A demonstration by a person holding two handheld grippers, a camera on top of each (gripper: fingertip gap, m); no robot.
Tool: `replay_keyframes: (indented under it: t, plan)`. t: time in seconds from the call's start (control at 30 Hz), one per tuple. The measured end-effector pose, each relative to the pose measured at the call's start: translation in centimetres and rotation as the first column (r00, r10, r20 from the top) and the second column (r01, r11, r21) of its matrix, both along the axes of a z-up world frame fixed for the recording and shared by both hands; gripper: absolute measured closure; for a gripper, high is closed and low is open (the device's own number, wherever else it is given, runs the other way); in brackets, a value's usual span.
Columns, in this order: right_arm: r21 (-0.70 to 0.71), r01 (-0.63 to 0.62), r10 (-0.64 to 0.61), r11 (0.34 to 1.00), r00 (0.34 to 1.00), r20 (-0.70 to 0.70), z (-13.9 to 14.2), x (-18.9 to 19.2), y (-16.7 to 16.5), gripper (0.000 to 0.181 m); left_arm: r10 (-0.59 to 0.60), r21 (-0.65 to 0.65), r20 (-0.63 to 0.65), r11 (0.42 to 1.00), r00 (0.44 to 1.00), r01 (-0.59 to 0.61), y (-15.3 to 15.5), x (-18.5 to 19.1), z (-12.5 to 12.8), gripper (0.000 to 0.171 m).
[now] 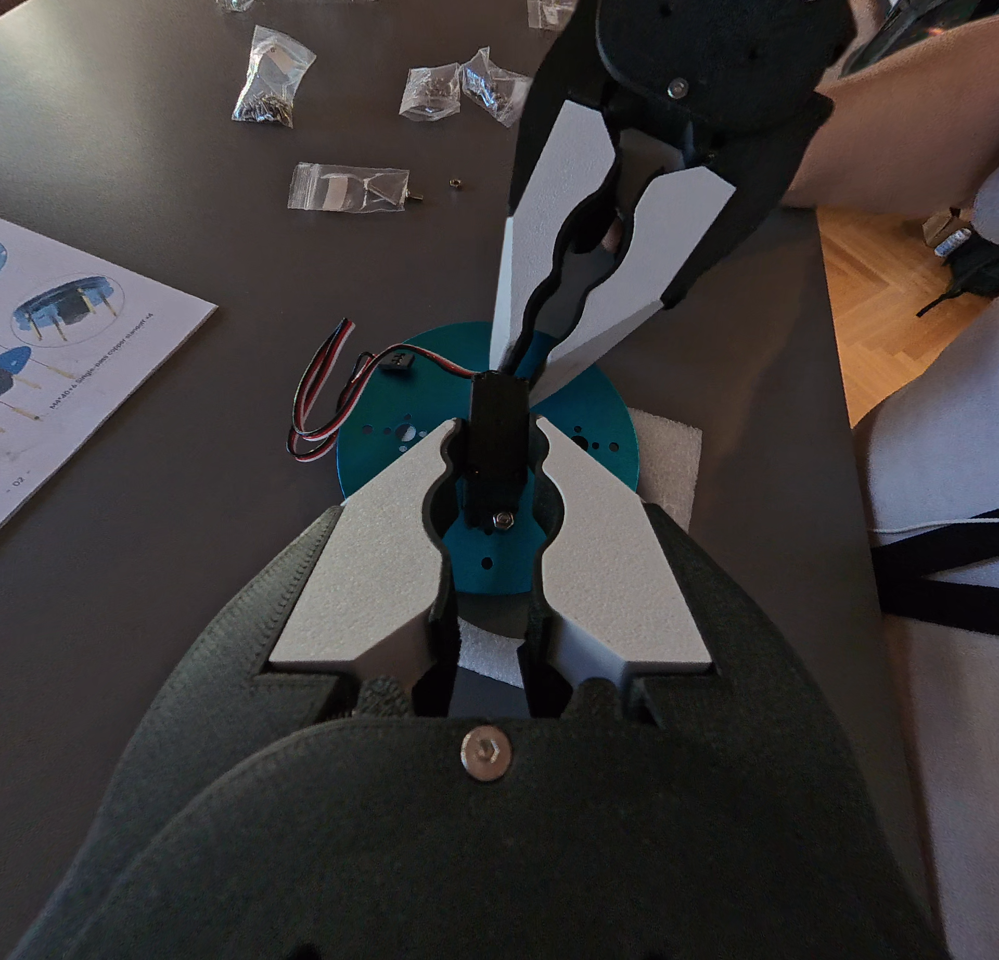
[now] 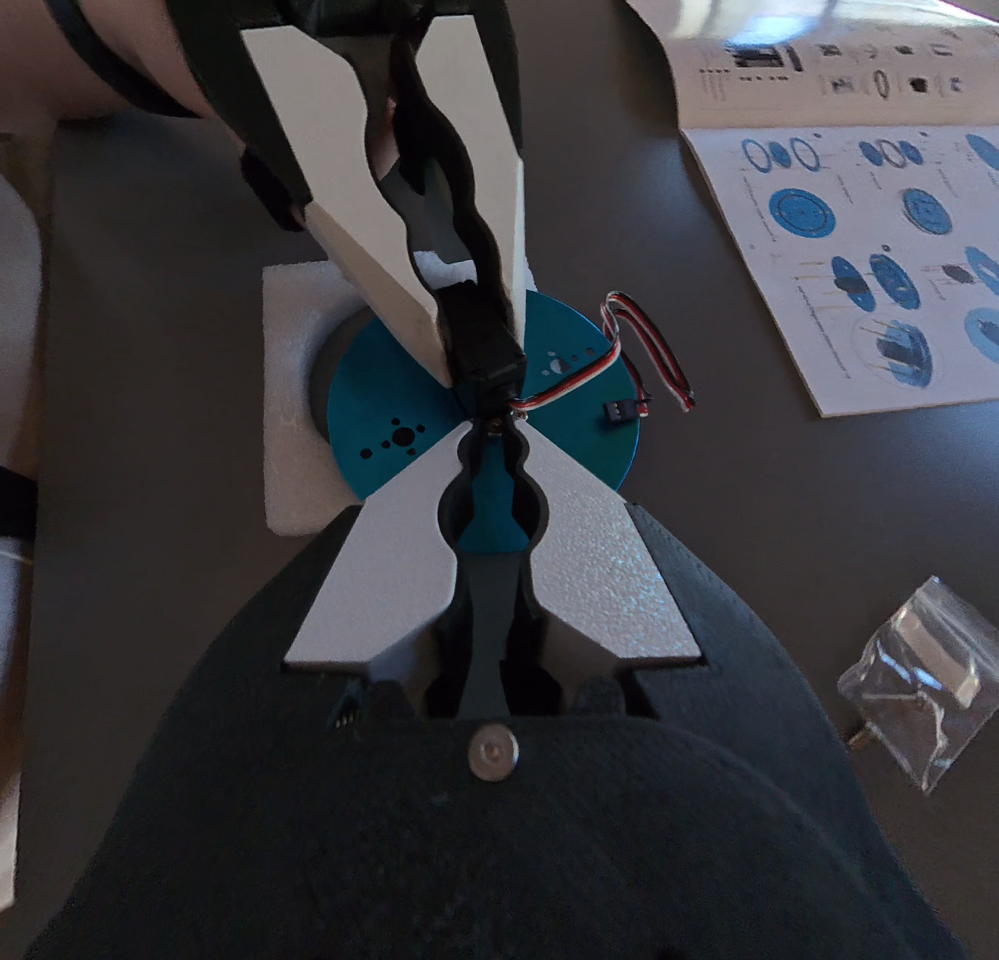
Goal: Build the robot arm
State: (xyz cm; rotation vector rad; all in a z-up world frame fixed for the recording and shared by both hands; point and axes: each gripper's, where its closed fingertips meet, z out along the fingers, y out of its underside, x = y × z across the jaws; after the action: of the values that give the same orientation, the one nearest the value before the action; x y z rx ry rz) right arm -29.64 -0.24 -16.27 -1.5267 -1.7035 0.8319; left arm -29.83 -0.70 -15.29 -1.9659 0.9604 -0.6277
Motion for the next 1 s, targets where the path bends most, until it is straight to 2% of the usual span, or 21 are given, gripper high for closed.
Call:
replay_keyframes:
  t: [0.17,0.23,0.33,0.47,0.53,0.6,0.7,0.73,0.8,1.0]
  plan:
    - [-0.057,0.211,-0.212,0.976,0.977,-0.009,0.0,0.2,0.1,0.175,0.003,0.005,-0.011,1.0,1.0,-0.003,0.0,0.0,0.0,0.149]
    - [-0.04,0.245,-0.246,0.969,0.969,-0.011,0.0,0.2,0.1,0.175,0.002,0.003,-0.011,1.0,1.0,-0.002,0.0,0.0,0.0,0.149]
    - [-0.013,0.181,-0.182,0.983,0.983,-0.007,0.0,0.2,0.0,0.173,-0.001,0.003,-0.011,1.0,1.0,0.001,0.0,0.0,-0.1,0.149]
    - [-0.047,0.001,-0.001,0.999,1.0,0.006,-0.1,0.2,-0.5,0.146,-0.002,0.002,-0.008,1.0,1.0,0.002,0.0,0.0,-0.1,0.149]
    - [-0.093,-0.058,0.058,0.994,0.998,-0.004,-0.1,0.3,-0.8,0.145,-0.002,0.002,-0.008,1.0,1.0,0.002,0.0,0.0,0.0,0.149]
    - [-0.101,-0.086,0.083,0.991,0.996,-0.04,0.5,0.2,-1.0,0.142,-0.001,0.003,-0.009,1.0,1.0,0.001,0.0,0.0,-0.1,0.149]
    - [-0.031,-0.098,0.097,0.995,0.994,-0.051,0.6,0.3,-0.9,0.141,-0.001,0.004,-0.012,1.0,1.0,0.001,0.0,0.0,-0.1,0.149]
    - [-0.015,-0.092,0.092,0.996,0.995,-0.039,0.4,0.3,-0.8,0.141,-0.001,0.003,-0.011,1.0,1.0,0.001,0.0,0.0,-0.1,0.149]
    - [0.009,-0.068,0.069,0.998,0.997,-0.019,0.1,0.3,-0.5,0.155,-0.001,0.003,-0.009,1.0,1.0,0.001,0.0,0.0,-0.1,0.149]
    - [0.055,-0.07,0.07,0.996,0.998,-0.002,0.0,0.2,-0.1,0.174,-0.002,0.002,-0.008,1.0,1.0,0.002,0.0,0.0,-0.1,0.149]
